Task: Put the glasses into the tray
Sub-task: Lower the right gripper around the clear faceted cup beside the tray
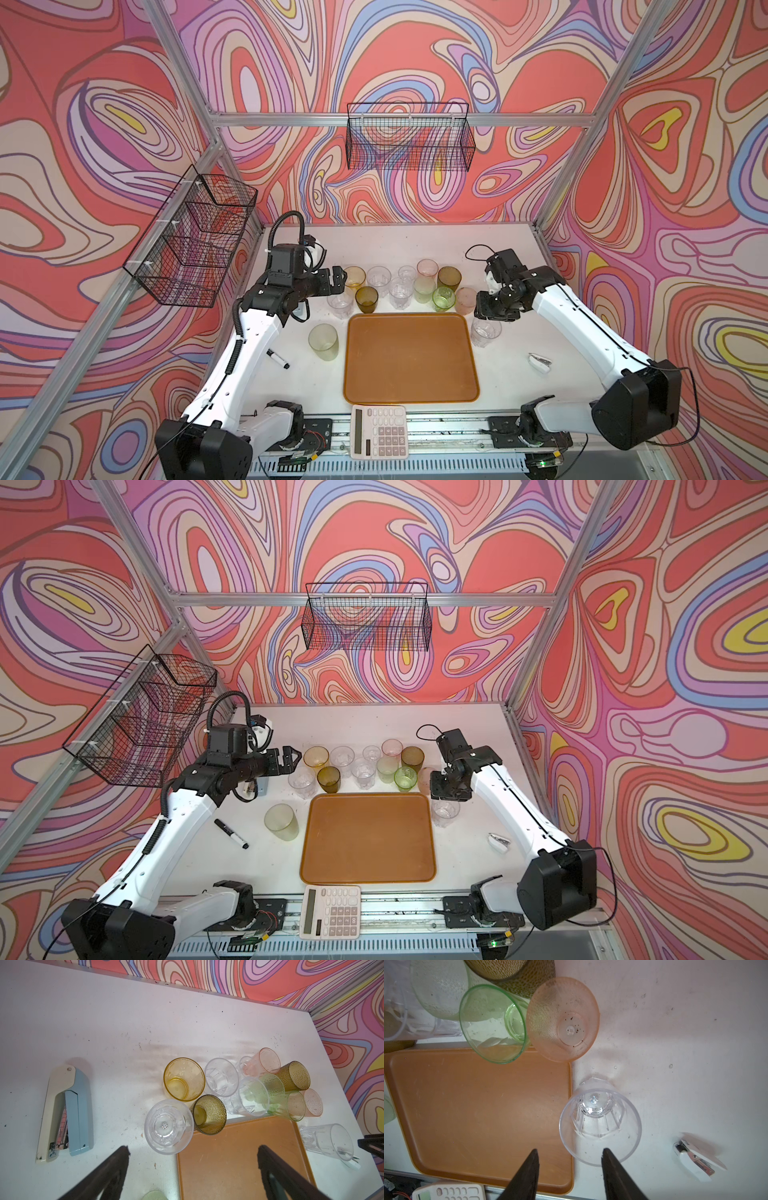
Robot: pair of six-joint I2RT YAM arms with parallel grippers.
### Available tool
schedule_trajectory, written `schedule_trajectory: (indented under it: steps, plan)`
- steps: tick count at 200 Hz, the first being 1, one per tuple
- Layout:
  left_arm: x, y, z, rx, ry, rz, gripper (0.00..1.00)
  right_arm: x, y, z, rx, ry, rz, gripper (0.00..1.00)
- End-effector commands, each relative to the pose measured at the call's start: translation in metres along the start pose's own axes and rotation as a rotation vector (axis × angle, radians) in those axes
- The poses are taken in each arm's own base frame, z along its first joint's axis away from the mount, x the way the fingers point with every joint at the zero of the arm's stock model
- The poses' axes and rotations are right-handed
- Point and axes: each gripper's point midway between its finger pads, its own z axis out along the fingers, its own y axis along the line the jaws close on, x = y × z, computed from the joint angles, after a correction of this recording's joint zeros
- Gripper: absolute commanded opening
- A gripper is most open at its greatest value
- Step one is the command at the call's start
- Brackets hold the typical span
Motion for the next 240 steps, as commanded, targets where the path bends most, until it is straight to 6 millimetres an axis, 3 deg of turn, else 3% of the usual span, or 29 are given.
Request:
schedule_trajectory:
  steps: [1,102,240]
  plan:
    - [0.001,-0.001,0.000,0.002,0.001,-0.003,0.99,0.008,0.002,0.009,0.022,0.026,-0.018,0.48]
    - [0.002,-0.001,0.002,0.006,0.009,-0.009,0.99,0.031,0.012,0.035,0.057,0.094,-0.084,0.32]
    - [0.004,-0.001,0.006,0.009,0.023,-0.016,0.99,0.026,0.007,0.058,0.110,0.098,-0.097,0.20]
